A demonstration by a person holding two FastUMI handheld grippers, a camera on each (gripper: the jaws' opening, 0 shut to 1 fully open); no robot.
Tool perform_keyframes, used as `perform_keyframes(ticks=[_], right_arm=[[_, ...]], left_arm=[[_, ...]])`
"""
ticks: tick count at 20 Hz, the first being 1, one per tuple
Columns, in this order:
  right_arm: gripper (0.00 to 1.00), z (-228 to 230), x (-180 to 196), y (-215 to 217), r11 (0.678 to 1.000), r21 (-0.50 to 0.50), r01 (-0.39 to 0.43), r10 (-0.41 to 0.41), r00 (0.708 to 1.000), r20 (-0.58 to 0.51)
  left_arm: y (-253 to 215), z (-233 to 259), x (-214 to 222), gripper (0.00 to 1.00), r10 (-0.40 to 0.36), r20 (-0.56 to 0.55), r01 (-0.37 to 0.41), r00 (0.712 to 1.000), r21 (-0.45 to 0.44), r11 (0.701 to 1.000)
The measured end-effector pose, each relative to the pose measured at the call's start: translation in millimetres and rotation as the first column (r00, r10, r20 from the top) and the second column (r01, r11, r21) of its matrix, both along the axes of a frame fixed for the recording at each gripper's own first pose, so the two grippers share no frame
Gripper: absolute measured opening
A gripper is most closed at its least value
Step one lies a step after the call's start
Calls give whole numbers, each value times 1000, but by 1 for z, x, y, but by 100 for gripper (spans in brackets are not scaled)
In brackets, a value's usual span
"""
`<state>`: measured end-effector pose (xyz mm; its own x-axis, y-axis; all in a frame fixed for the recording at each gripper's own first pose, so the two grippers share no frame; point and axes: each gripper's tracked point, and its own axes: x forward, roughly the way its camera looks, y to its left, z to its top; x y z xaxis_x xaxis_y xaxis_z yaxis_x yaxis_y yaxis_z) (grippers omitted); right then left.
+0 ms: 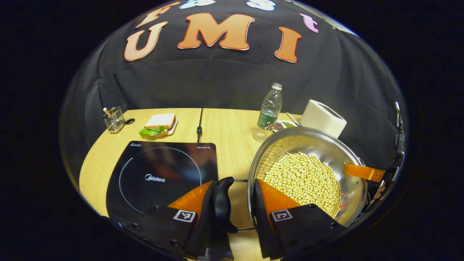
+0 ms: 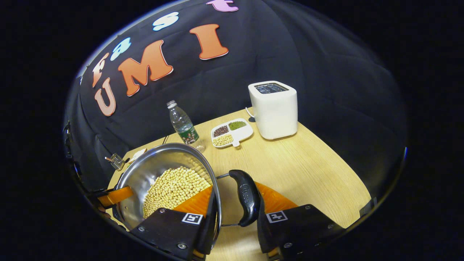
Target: First push the handle of the pot to place it horizontally, then grasp the pot with both hands and set it on the induction cooktop.
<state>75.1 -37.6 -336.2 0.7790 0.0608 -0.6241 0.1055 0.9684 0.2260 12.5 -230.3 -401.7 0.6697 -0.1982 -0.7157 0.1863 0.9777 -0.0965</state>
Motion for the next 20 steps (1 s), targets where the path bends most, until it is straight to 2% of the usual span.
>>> perform_keyframes(ticks=[4,5,8,10,11,17,20], right_arm=[[49,20,-2,26,1000,0,-17,17,1000,25],[49,24,-1,33,1000,-2,-22,22,999,31],[49,38,-4,54,999,-8,-39,39,998,49],[49,42,-5,71,999,-12,-51,52,997,57],[49,43,-5,79,998,-12,-58,59,997,59],[49,48,-4,134,995,10,-101,100,993,68],[49,47,-3,161,992,14,-124,123,990,67]], left_arm=[[25,22,0,61,17,25,-17,1000,-4,1000],[33,27,0,64,23,30,-23,999,-7,1000],[54,38,0,58,43,42,-42,998,-15,999],[72,45,-2,61,53,46,-52,998,-12,999],[81,48,-2,58,58,46,-57,997,-8,998],[136,62,-2,63,97,56,-98,994,13,995],[163,65,-2,58,120,55,-121,991,18,992]])
